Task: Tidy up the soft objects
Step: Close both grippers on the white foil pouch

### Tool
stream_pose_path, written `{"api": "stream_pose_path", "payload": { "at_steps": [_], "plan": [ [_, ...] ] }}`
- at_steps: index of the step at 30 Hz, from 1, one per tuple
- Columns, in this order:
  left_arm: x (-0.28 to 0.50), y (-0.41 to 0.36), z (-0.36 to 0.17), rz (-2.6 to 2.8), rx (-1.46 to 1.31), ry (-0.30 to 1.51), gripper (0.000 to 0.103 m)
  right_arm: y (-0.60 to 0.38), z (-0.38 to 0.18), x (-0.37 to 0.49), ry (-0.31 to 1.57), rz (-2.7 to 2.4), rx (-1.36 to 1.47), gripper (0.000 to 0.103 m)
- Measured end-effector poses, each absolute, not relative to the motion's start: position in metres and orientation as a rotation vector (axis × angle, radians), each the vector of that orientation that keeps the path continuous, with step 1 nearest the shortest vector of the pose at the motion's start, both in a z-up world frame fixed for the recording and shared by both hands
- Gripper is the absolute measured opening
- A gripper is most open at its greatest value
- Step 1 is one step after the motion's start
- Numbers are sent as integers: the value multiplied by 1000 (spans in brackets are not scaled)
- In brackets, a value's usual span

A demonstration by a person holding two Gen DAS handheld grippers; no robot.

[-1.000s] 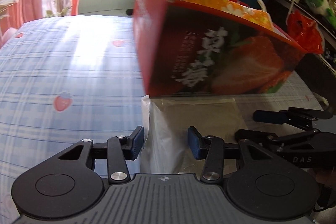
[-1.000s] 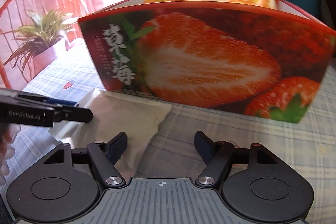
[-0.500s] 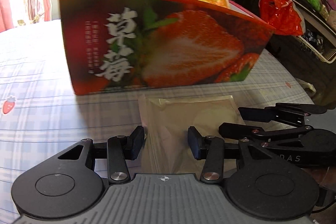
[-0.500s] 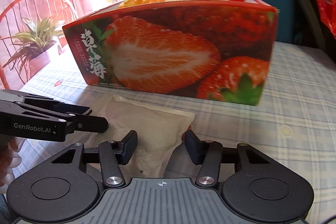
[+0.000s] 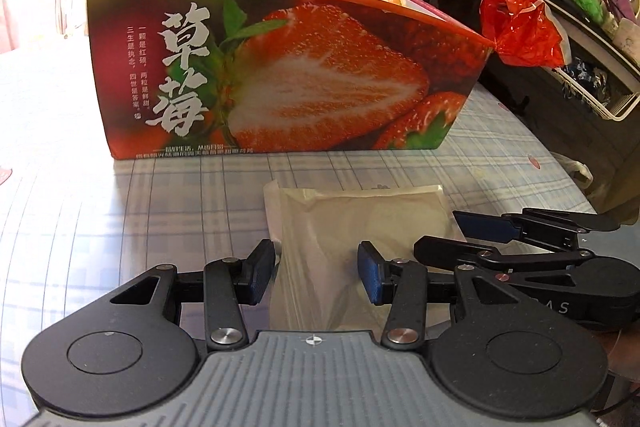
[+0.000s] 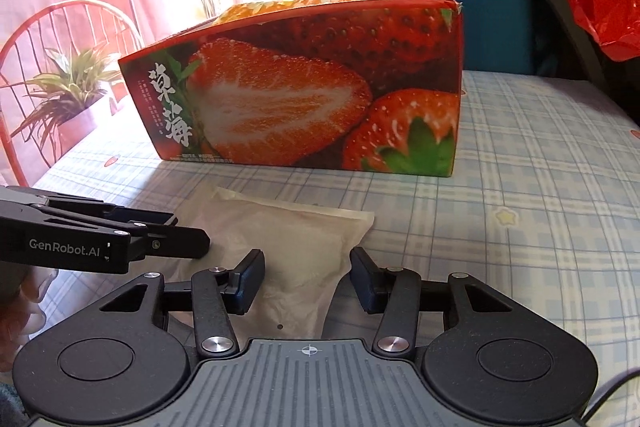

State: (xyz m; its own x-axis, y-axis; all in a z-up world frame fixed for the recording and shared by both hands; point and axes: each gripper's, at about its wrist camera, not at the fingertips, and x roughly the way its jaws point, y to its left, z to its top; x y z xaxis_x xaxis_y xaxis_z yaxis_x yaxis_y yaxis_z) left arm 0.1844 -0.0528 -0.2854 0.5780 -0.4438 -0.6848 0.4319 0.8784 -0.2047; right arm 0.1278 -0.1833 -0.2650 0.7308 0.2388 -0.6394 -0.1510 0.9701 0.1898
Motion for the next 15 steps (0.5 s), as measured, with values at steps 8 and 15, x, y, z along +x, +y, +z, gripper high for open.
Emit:
{"api": "stream_pose_path", "payload": {
  "at_steps": [8,15],
  "plan": [
    [177,-45,-286,-495,-17,800,49,-181,-265,121,709,238,126,44],
    [173,-41,-286,-494,-17,794,49,-193,-265,119,695,208,185,42]
  ]
}}
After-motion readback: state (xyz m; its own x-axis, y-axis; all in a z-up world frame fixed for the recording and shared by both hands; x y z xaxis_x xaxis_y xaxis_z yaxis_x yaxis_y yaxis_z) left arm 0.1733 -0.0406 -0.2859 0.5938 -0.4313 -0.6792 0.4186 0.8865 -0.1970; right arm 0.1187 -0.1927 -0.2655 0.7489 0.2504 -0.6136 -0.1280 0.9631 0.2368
